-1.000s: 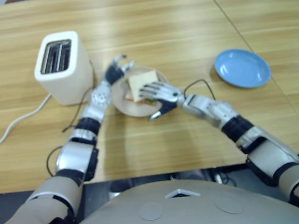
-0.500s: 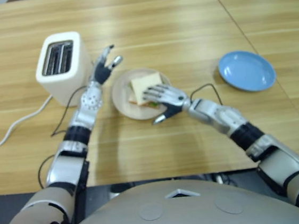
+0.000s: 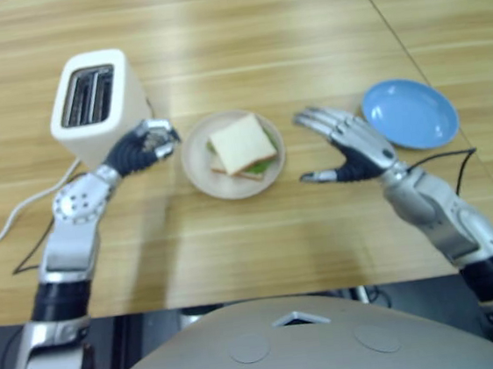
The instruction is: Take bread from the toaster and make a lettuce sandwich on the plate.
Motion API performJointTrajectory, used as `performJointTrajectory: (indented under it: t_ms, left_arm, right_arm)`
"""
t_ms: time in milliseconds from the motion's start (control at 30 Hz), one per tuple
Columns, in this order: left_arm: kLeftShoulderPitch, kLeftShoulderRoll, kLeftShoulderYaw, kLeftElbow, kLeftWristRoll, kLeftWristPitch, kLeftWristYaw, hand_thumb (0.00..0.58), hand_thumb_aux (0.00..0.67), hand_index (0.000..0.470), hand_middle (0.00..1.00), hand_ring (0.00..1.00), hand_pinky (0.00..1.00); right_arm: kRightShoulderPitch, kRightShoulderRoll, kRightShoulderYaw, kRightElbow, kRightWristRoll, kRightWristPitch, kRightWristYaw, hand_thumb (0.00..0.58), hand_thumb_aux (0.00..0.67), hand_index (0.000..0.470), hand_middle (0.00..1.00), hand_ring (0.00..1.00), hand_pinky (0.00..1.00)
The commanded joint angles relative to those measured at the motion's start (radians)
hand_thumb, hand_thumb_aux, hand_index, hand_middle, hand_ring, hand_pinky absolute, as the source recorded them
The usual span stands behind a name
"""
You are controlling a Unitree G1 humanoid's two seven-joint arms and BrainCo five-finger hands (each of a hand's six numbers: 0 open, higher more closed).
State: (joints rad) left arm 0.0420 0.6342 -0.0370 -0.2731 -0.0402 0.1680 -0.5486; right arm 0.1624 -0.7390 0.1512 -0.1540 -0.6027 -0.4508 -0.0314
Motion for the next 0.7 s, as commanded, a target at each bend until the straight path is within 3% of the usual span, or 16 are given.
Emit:
performJointTrajectory:
  t_ms: [33, 267, 433, 700]
  left_arm:
    - [0.095, 0.101, -0.066, -0.045, 0.099, 0.04, -0.076, 0.58, 0.67, 0.46, 1.0, 1.0, 1.0]
    - [0.106, 0.143, -0.23, 0.079, 0.253, -0.024, -0.136, 0.58, 0.67, 0.46, 1.0, 1.0, 1.0]
    - [-0.003, 0.103, -0.309, 0.263, 0.381, -0.014, -0.089, 0.58, 0.67, 0.46, 1.0, 1.0, 1.0]
    - [-0.278, -0.084, -0.353, 0.614, 0.487, -0.01, 0.067, 0.58, 0.67, 0.46, 1.0, 1.0, 1.0]
  right_arm:
    - [0.06, -0.045, -0.012, -0.022, 0.03, -0.005, 0.106, 0.58, 0.67, 0.46, 1.0, 1.0, 1.0]
    - [0.061, -0.022, 0.062, 0.011, -0.019, -0.003, 0.2, 0.58, 0.67, 0.46, 1.0, 1.0, 1.0]
    - [-0.037, 0.035, 0.138, 0.121, -0.138, 0.026, 0.196, 0.58, 0.67, 0.46, 1.0, 1.0, 1.0]
    - [-0.267, 0.167, 0.299, 0.38, -0.266, 0.024, 0.172, 0.58, 0.67, 0.46, 1.0, 1.0, 1.0]
